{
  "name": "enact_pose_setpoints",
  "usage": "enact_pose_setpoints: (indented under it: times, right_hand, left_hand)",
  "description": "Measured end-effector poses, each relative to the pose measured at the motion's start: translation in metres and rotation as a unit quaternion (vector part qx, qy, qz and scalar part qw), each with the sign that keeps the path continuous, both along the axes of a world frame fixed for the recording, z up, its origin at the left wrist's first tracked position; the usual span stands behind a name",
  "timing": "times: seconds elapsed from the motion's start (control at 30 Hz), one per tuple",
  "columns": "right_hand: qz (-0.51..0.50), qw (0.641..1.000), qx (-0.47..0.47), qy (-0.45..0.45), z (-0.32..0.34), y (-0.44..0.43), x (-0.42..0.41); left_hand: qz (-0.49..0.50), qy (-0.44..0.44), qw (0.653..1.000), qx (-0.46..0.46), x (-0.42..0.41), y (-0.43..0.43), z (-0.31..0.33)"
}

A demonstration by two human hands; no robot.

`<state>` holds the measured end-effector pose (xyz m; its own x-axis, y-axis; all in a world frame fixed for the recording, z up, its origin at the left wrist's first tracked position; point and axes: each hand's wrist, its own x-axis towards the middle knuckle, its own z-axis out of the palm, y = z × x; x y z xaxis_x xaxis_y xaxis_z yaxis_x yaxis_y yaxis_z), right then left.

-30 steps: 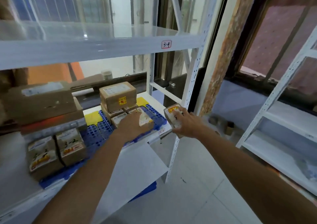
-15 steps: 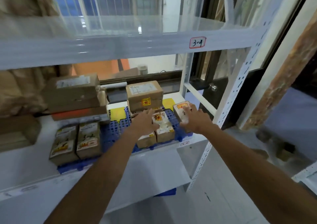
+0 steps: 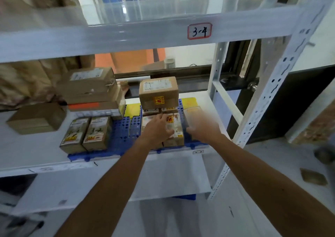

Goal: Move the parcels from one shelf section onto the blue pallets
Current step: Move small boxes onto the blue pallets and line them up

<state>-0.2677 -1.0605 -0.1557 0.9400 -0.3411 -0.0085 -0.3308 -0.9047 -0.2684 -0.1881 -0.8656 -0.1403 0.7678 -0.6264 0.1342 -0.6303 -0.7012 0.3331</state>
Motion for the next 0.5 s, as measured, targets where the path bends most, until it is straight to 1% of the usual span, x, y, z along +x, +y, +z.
enact_pose_setpoints:
  times: [0.17,0.37,0.5]
  right_hand:
    - [-0.001,1.0,0.004,-0.001,-0.011,0.001,0.009]
    - [0.012,1.0,-0.021,-0.015,-0.019,-0.001,0.008]
    - [0.017,1.0,-0.019,-0.012,-0.018,-0.002,0.004]
  left_hand:
    - [0.005,-0.008,1.0,-0.012,0.0,-0.005,-0.001]
    - [0.005,-0.025,1.0,0.01,0.003,-0.005,-0.005]
    - [0.007,-0.034,0.999,0.018,0.007,-0.009,-0.003]
